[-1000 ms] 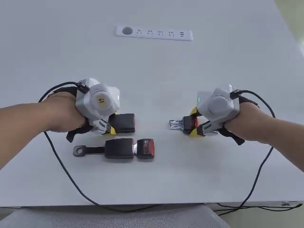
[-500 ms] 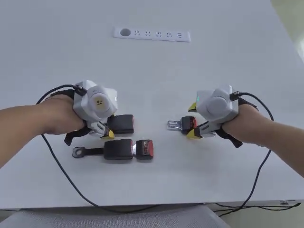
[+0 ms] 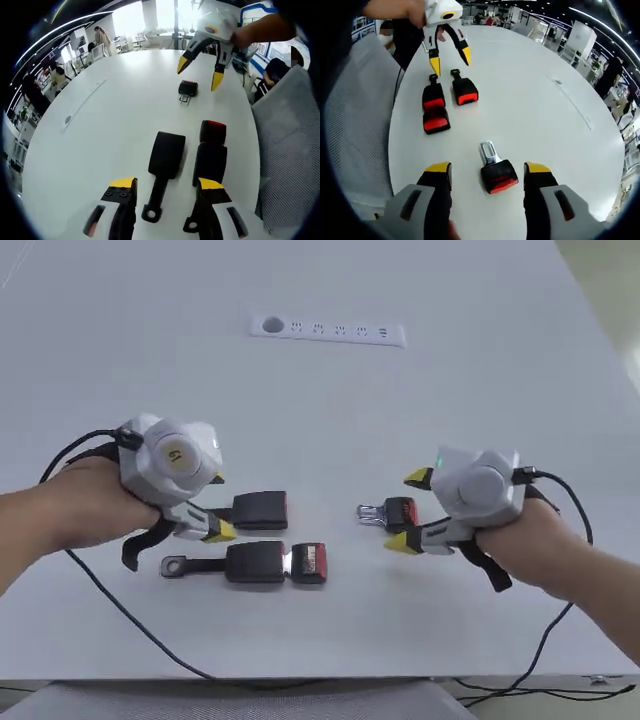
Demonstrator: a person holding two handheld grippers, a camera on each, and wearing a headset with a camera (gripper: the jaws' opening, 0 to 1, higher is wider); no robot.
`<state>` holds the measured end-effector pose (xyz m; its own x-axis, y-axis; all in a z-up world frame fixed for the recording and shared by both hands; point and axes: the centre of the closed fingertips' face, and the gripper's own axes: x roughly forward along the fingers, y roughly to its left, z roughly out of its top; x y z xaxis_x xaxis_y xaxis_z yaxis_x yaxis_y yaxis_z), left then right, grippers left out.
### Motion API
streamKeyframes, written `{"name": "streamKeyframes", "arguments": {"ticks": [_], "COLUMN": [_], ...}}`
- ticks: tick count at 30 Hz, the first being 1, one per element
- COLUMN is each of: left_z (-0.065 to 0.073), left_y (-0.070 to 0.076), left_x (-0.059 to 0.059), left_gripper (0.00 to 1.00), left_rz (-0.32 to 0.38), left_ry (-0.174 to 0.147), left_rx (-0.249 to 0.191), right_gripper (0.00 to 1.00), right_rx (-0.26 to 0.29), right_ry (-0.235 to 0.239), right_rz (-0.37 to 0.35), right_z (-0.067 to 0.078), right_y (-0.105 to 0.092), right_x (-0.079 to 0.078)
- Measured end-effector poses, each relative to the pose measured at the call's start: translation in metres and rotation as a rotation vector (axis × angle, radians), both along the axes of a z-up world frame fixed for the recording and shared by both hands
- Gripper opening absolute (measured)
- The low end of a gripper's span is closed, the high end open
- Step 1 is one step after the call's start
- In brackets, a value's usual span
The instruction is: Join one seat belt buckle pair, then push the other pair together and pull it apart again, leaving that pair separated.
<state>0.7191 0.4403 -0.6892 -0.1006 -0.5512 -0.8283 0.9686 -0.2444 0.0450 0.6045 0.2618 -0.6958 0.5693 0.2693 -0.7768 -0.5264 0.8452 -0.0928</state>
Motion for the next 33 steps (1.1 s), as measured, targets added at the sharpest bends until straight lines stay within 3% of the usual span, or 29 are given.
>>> {"name": "streamKeyframes", "arguments": {"ticks": [3,6,12,20,24,33], "left_z": [0.005,0.005,0.015,0.029,0.033,0.032], "left_y": [0.015,0.032,0.056,0.074,0.083,0.104], "left_x": [-0.004,-0.007,-0.006,-0.006,-0.005,-0.007], "left_gripper": [0.54,0.62,0.73,0.87,0.95,1.0], "left_rz": [0.07,0.129,0.214,0.308,0.361,0.424], "left_ry": [0.033,0.06,0.051,0.049,0.049,0.055], "left_rx": [-0.024,-0.018,-0.056,-0.12,-0.143,-0.163], "right_gripper": [0.63,0.64,0.66,0.76,0.83,0.96], "right_rx": [0.007,0.028,0.06,0.058,0.054,0.042], "right_ry": [-0.013,-0.023,-0.051,-0.079,-0.09,-0.11], "right_rz": [-0.013,-0.051,-0.117,-0.184,-0.216,-0.231], "right_z": [0.005,0.008,0.02,0.028,0.032,0.039], "right_y": [0.005,0.007,0.012,0.007,0.003,0.008], "right_x": [-0.01,-0.02,-0.037,-0.055,-0.059,-0.063]}}
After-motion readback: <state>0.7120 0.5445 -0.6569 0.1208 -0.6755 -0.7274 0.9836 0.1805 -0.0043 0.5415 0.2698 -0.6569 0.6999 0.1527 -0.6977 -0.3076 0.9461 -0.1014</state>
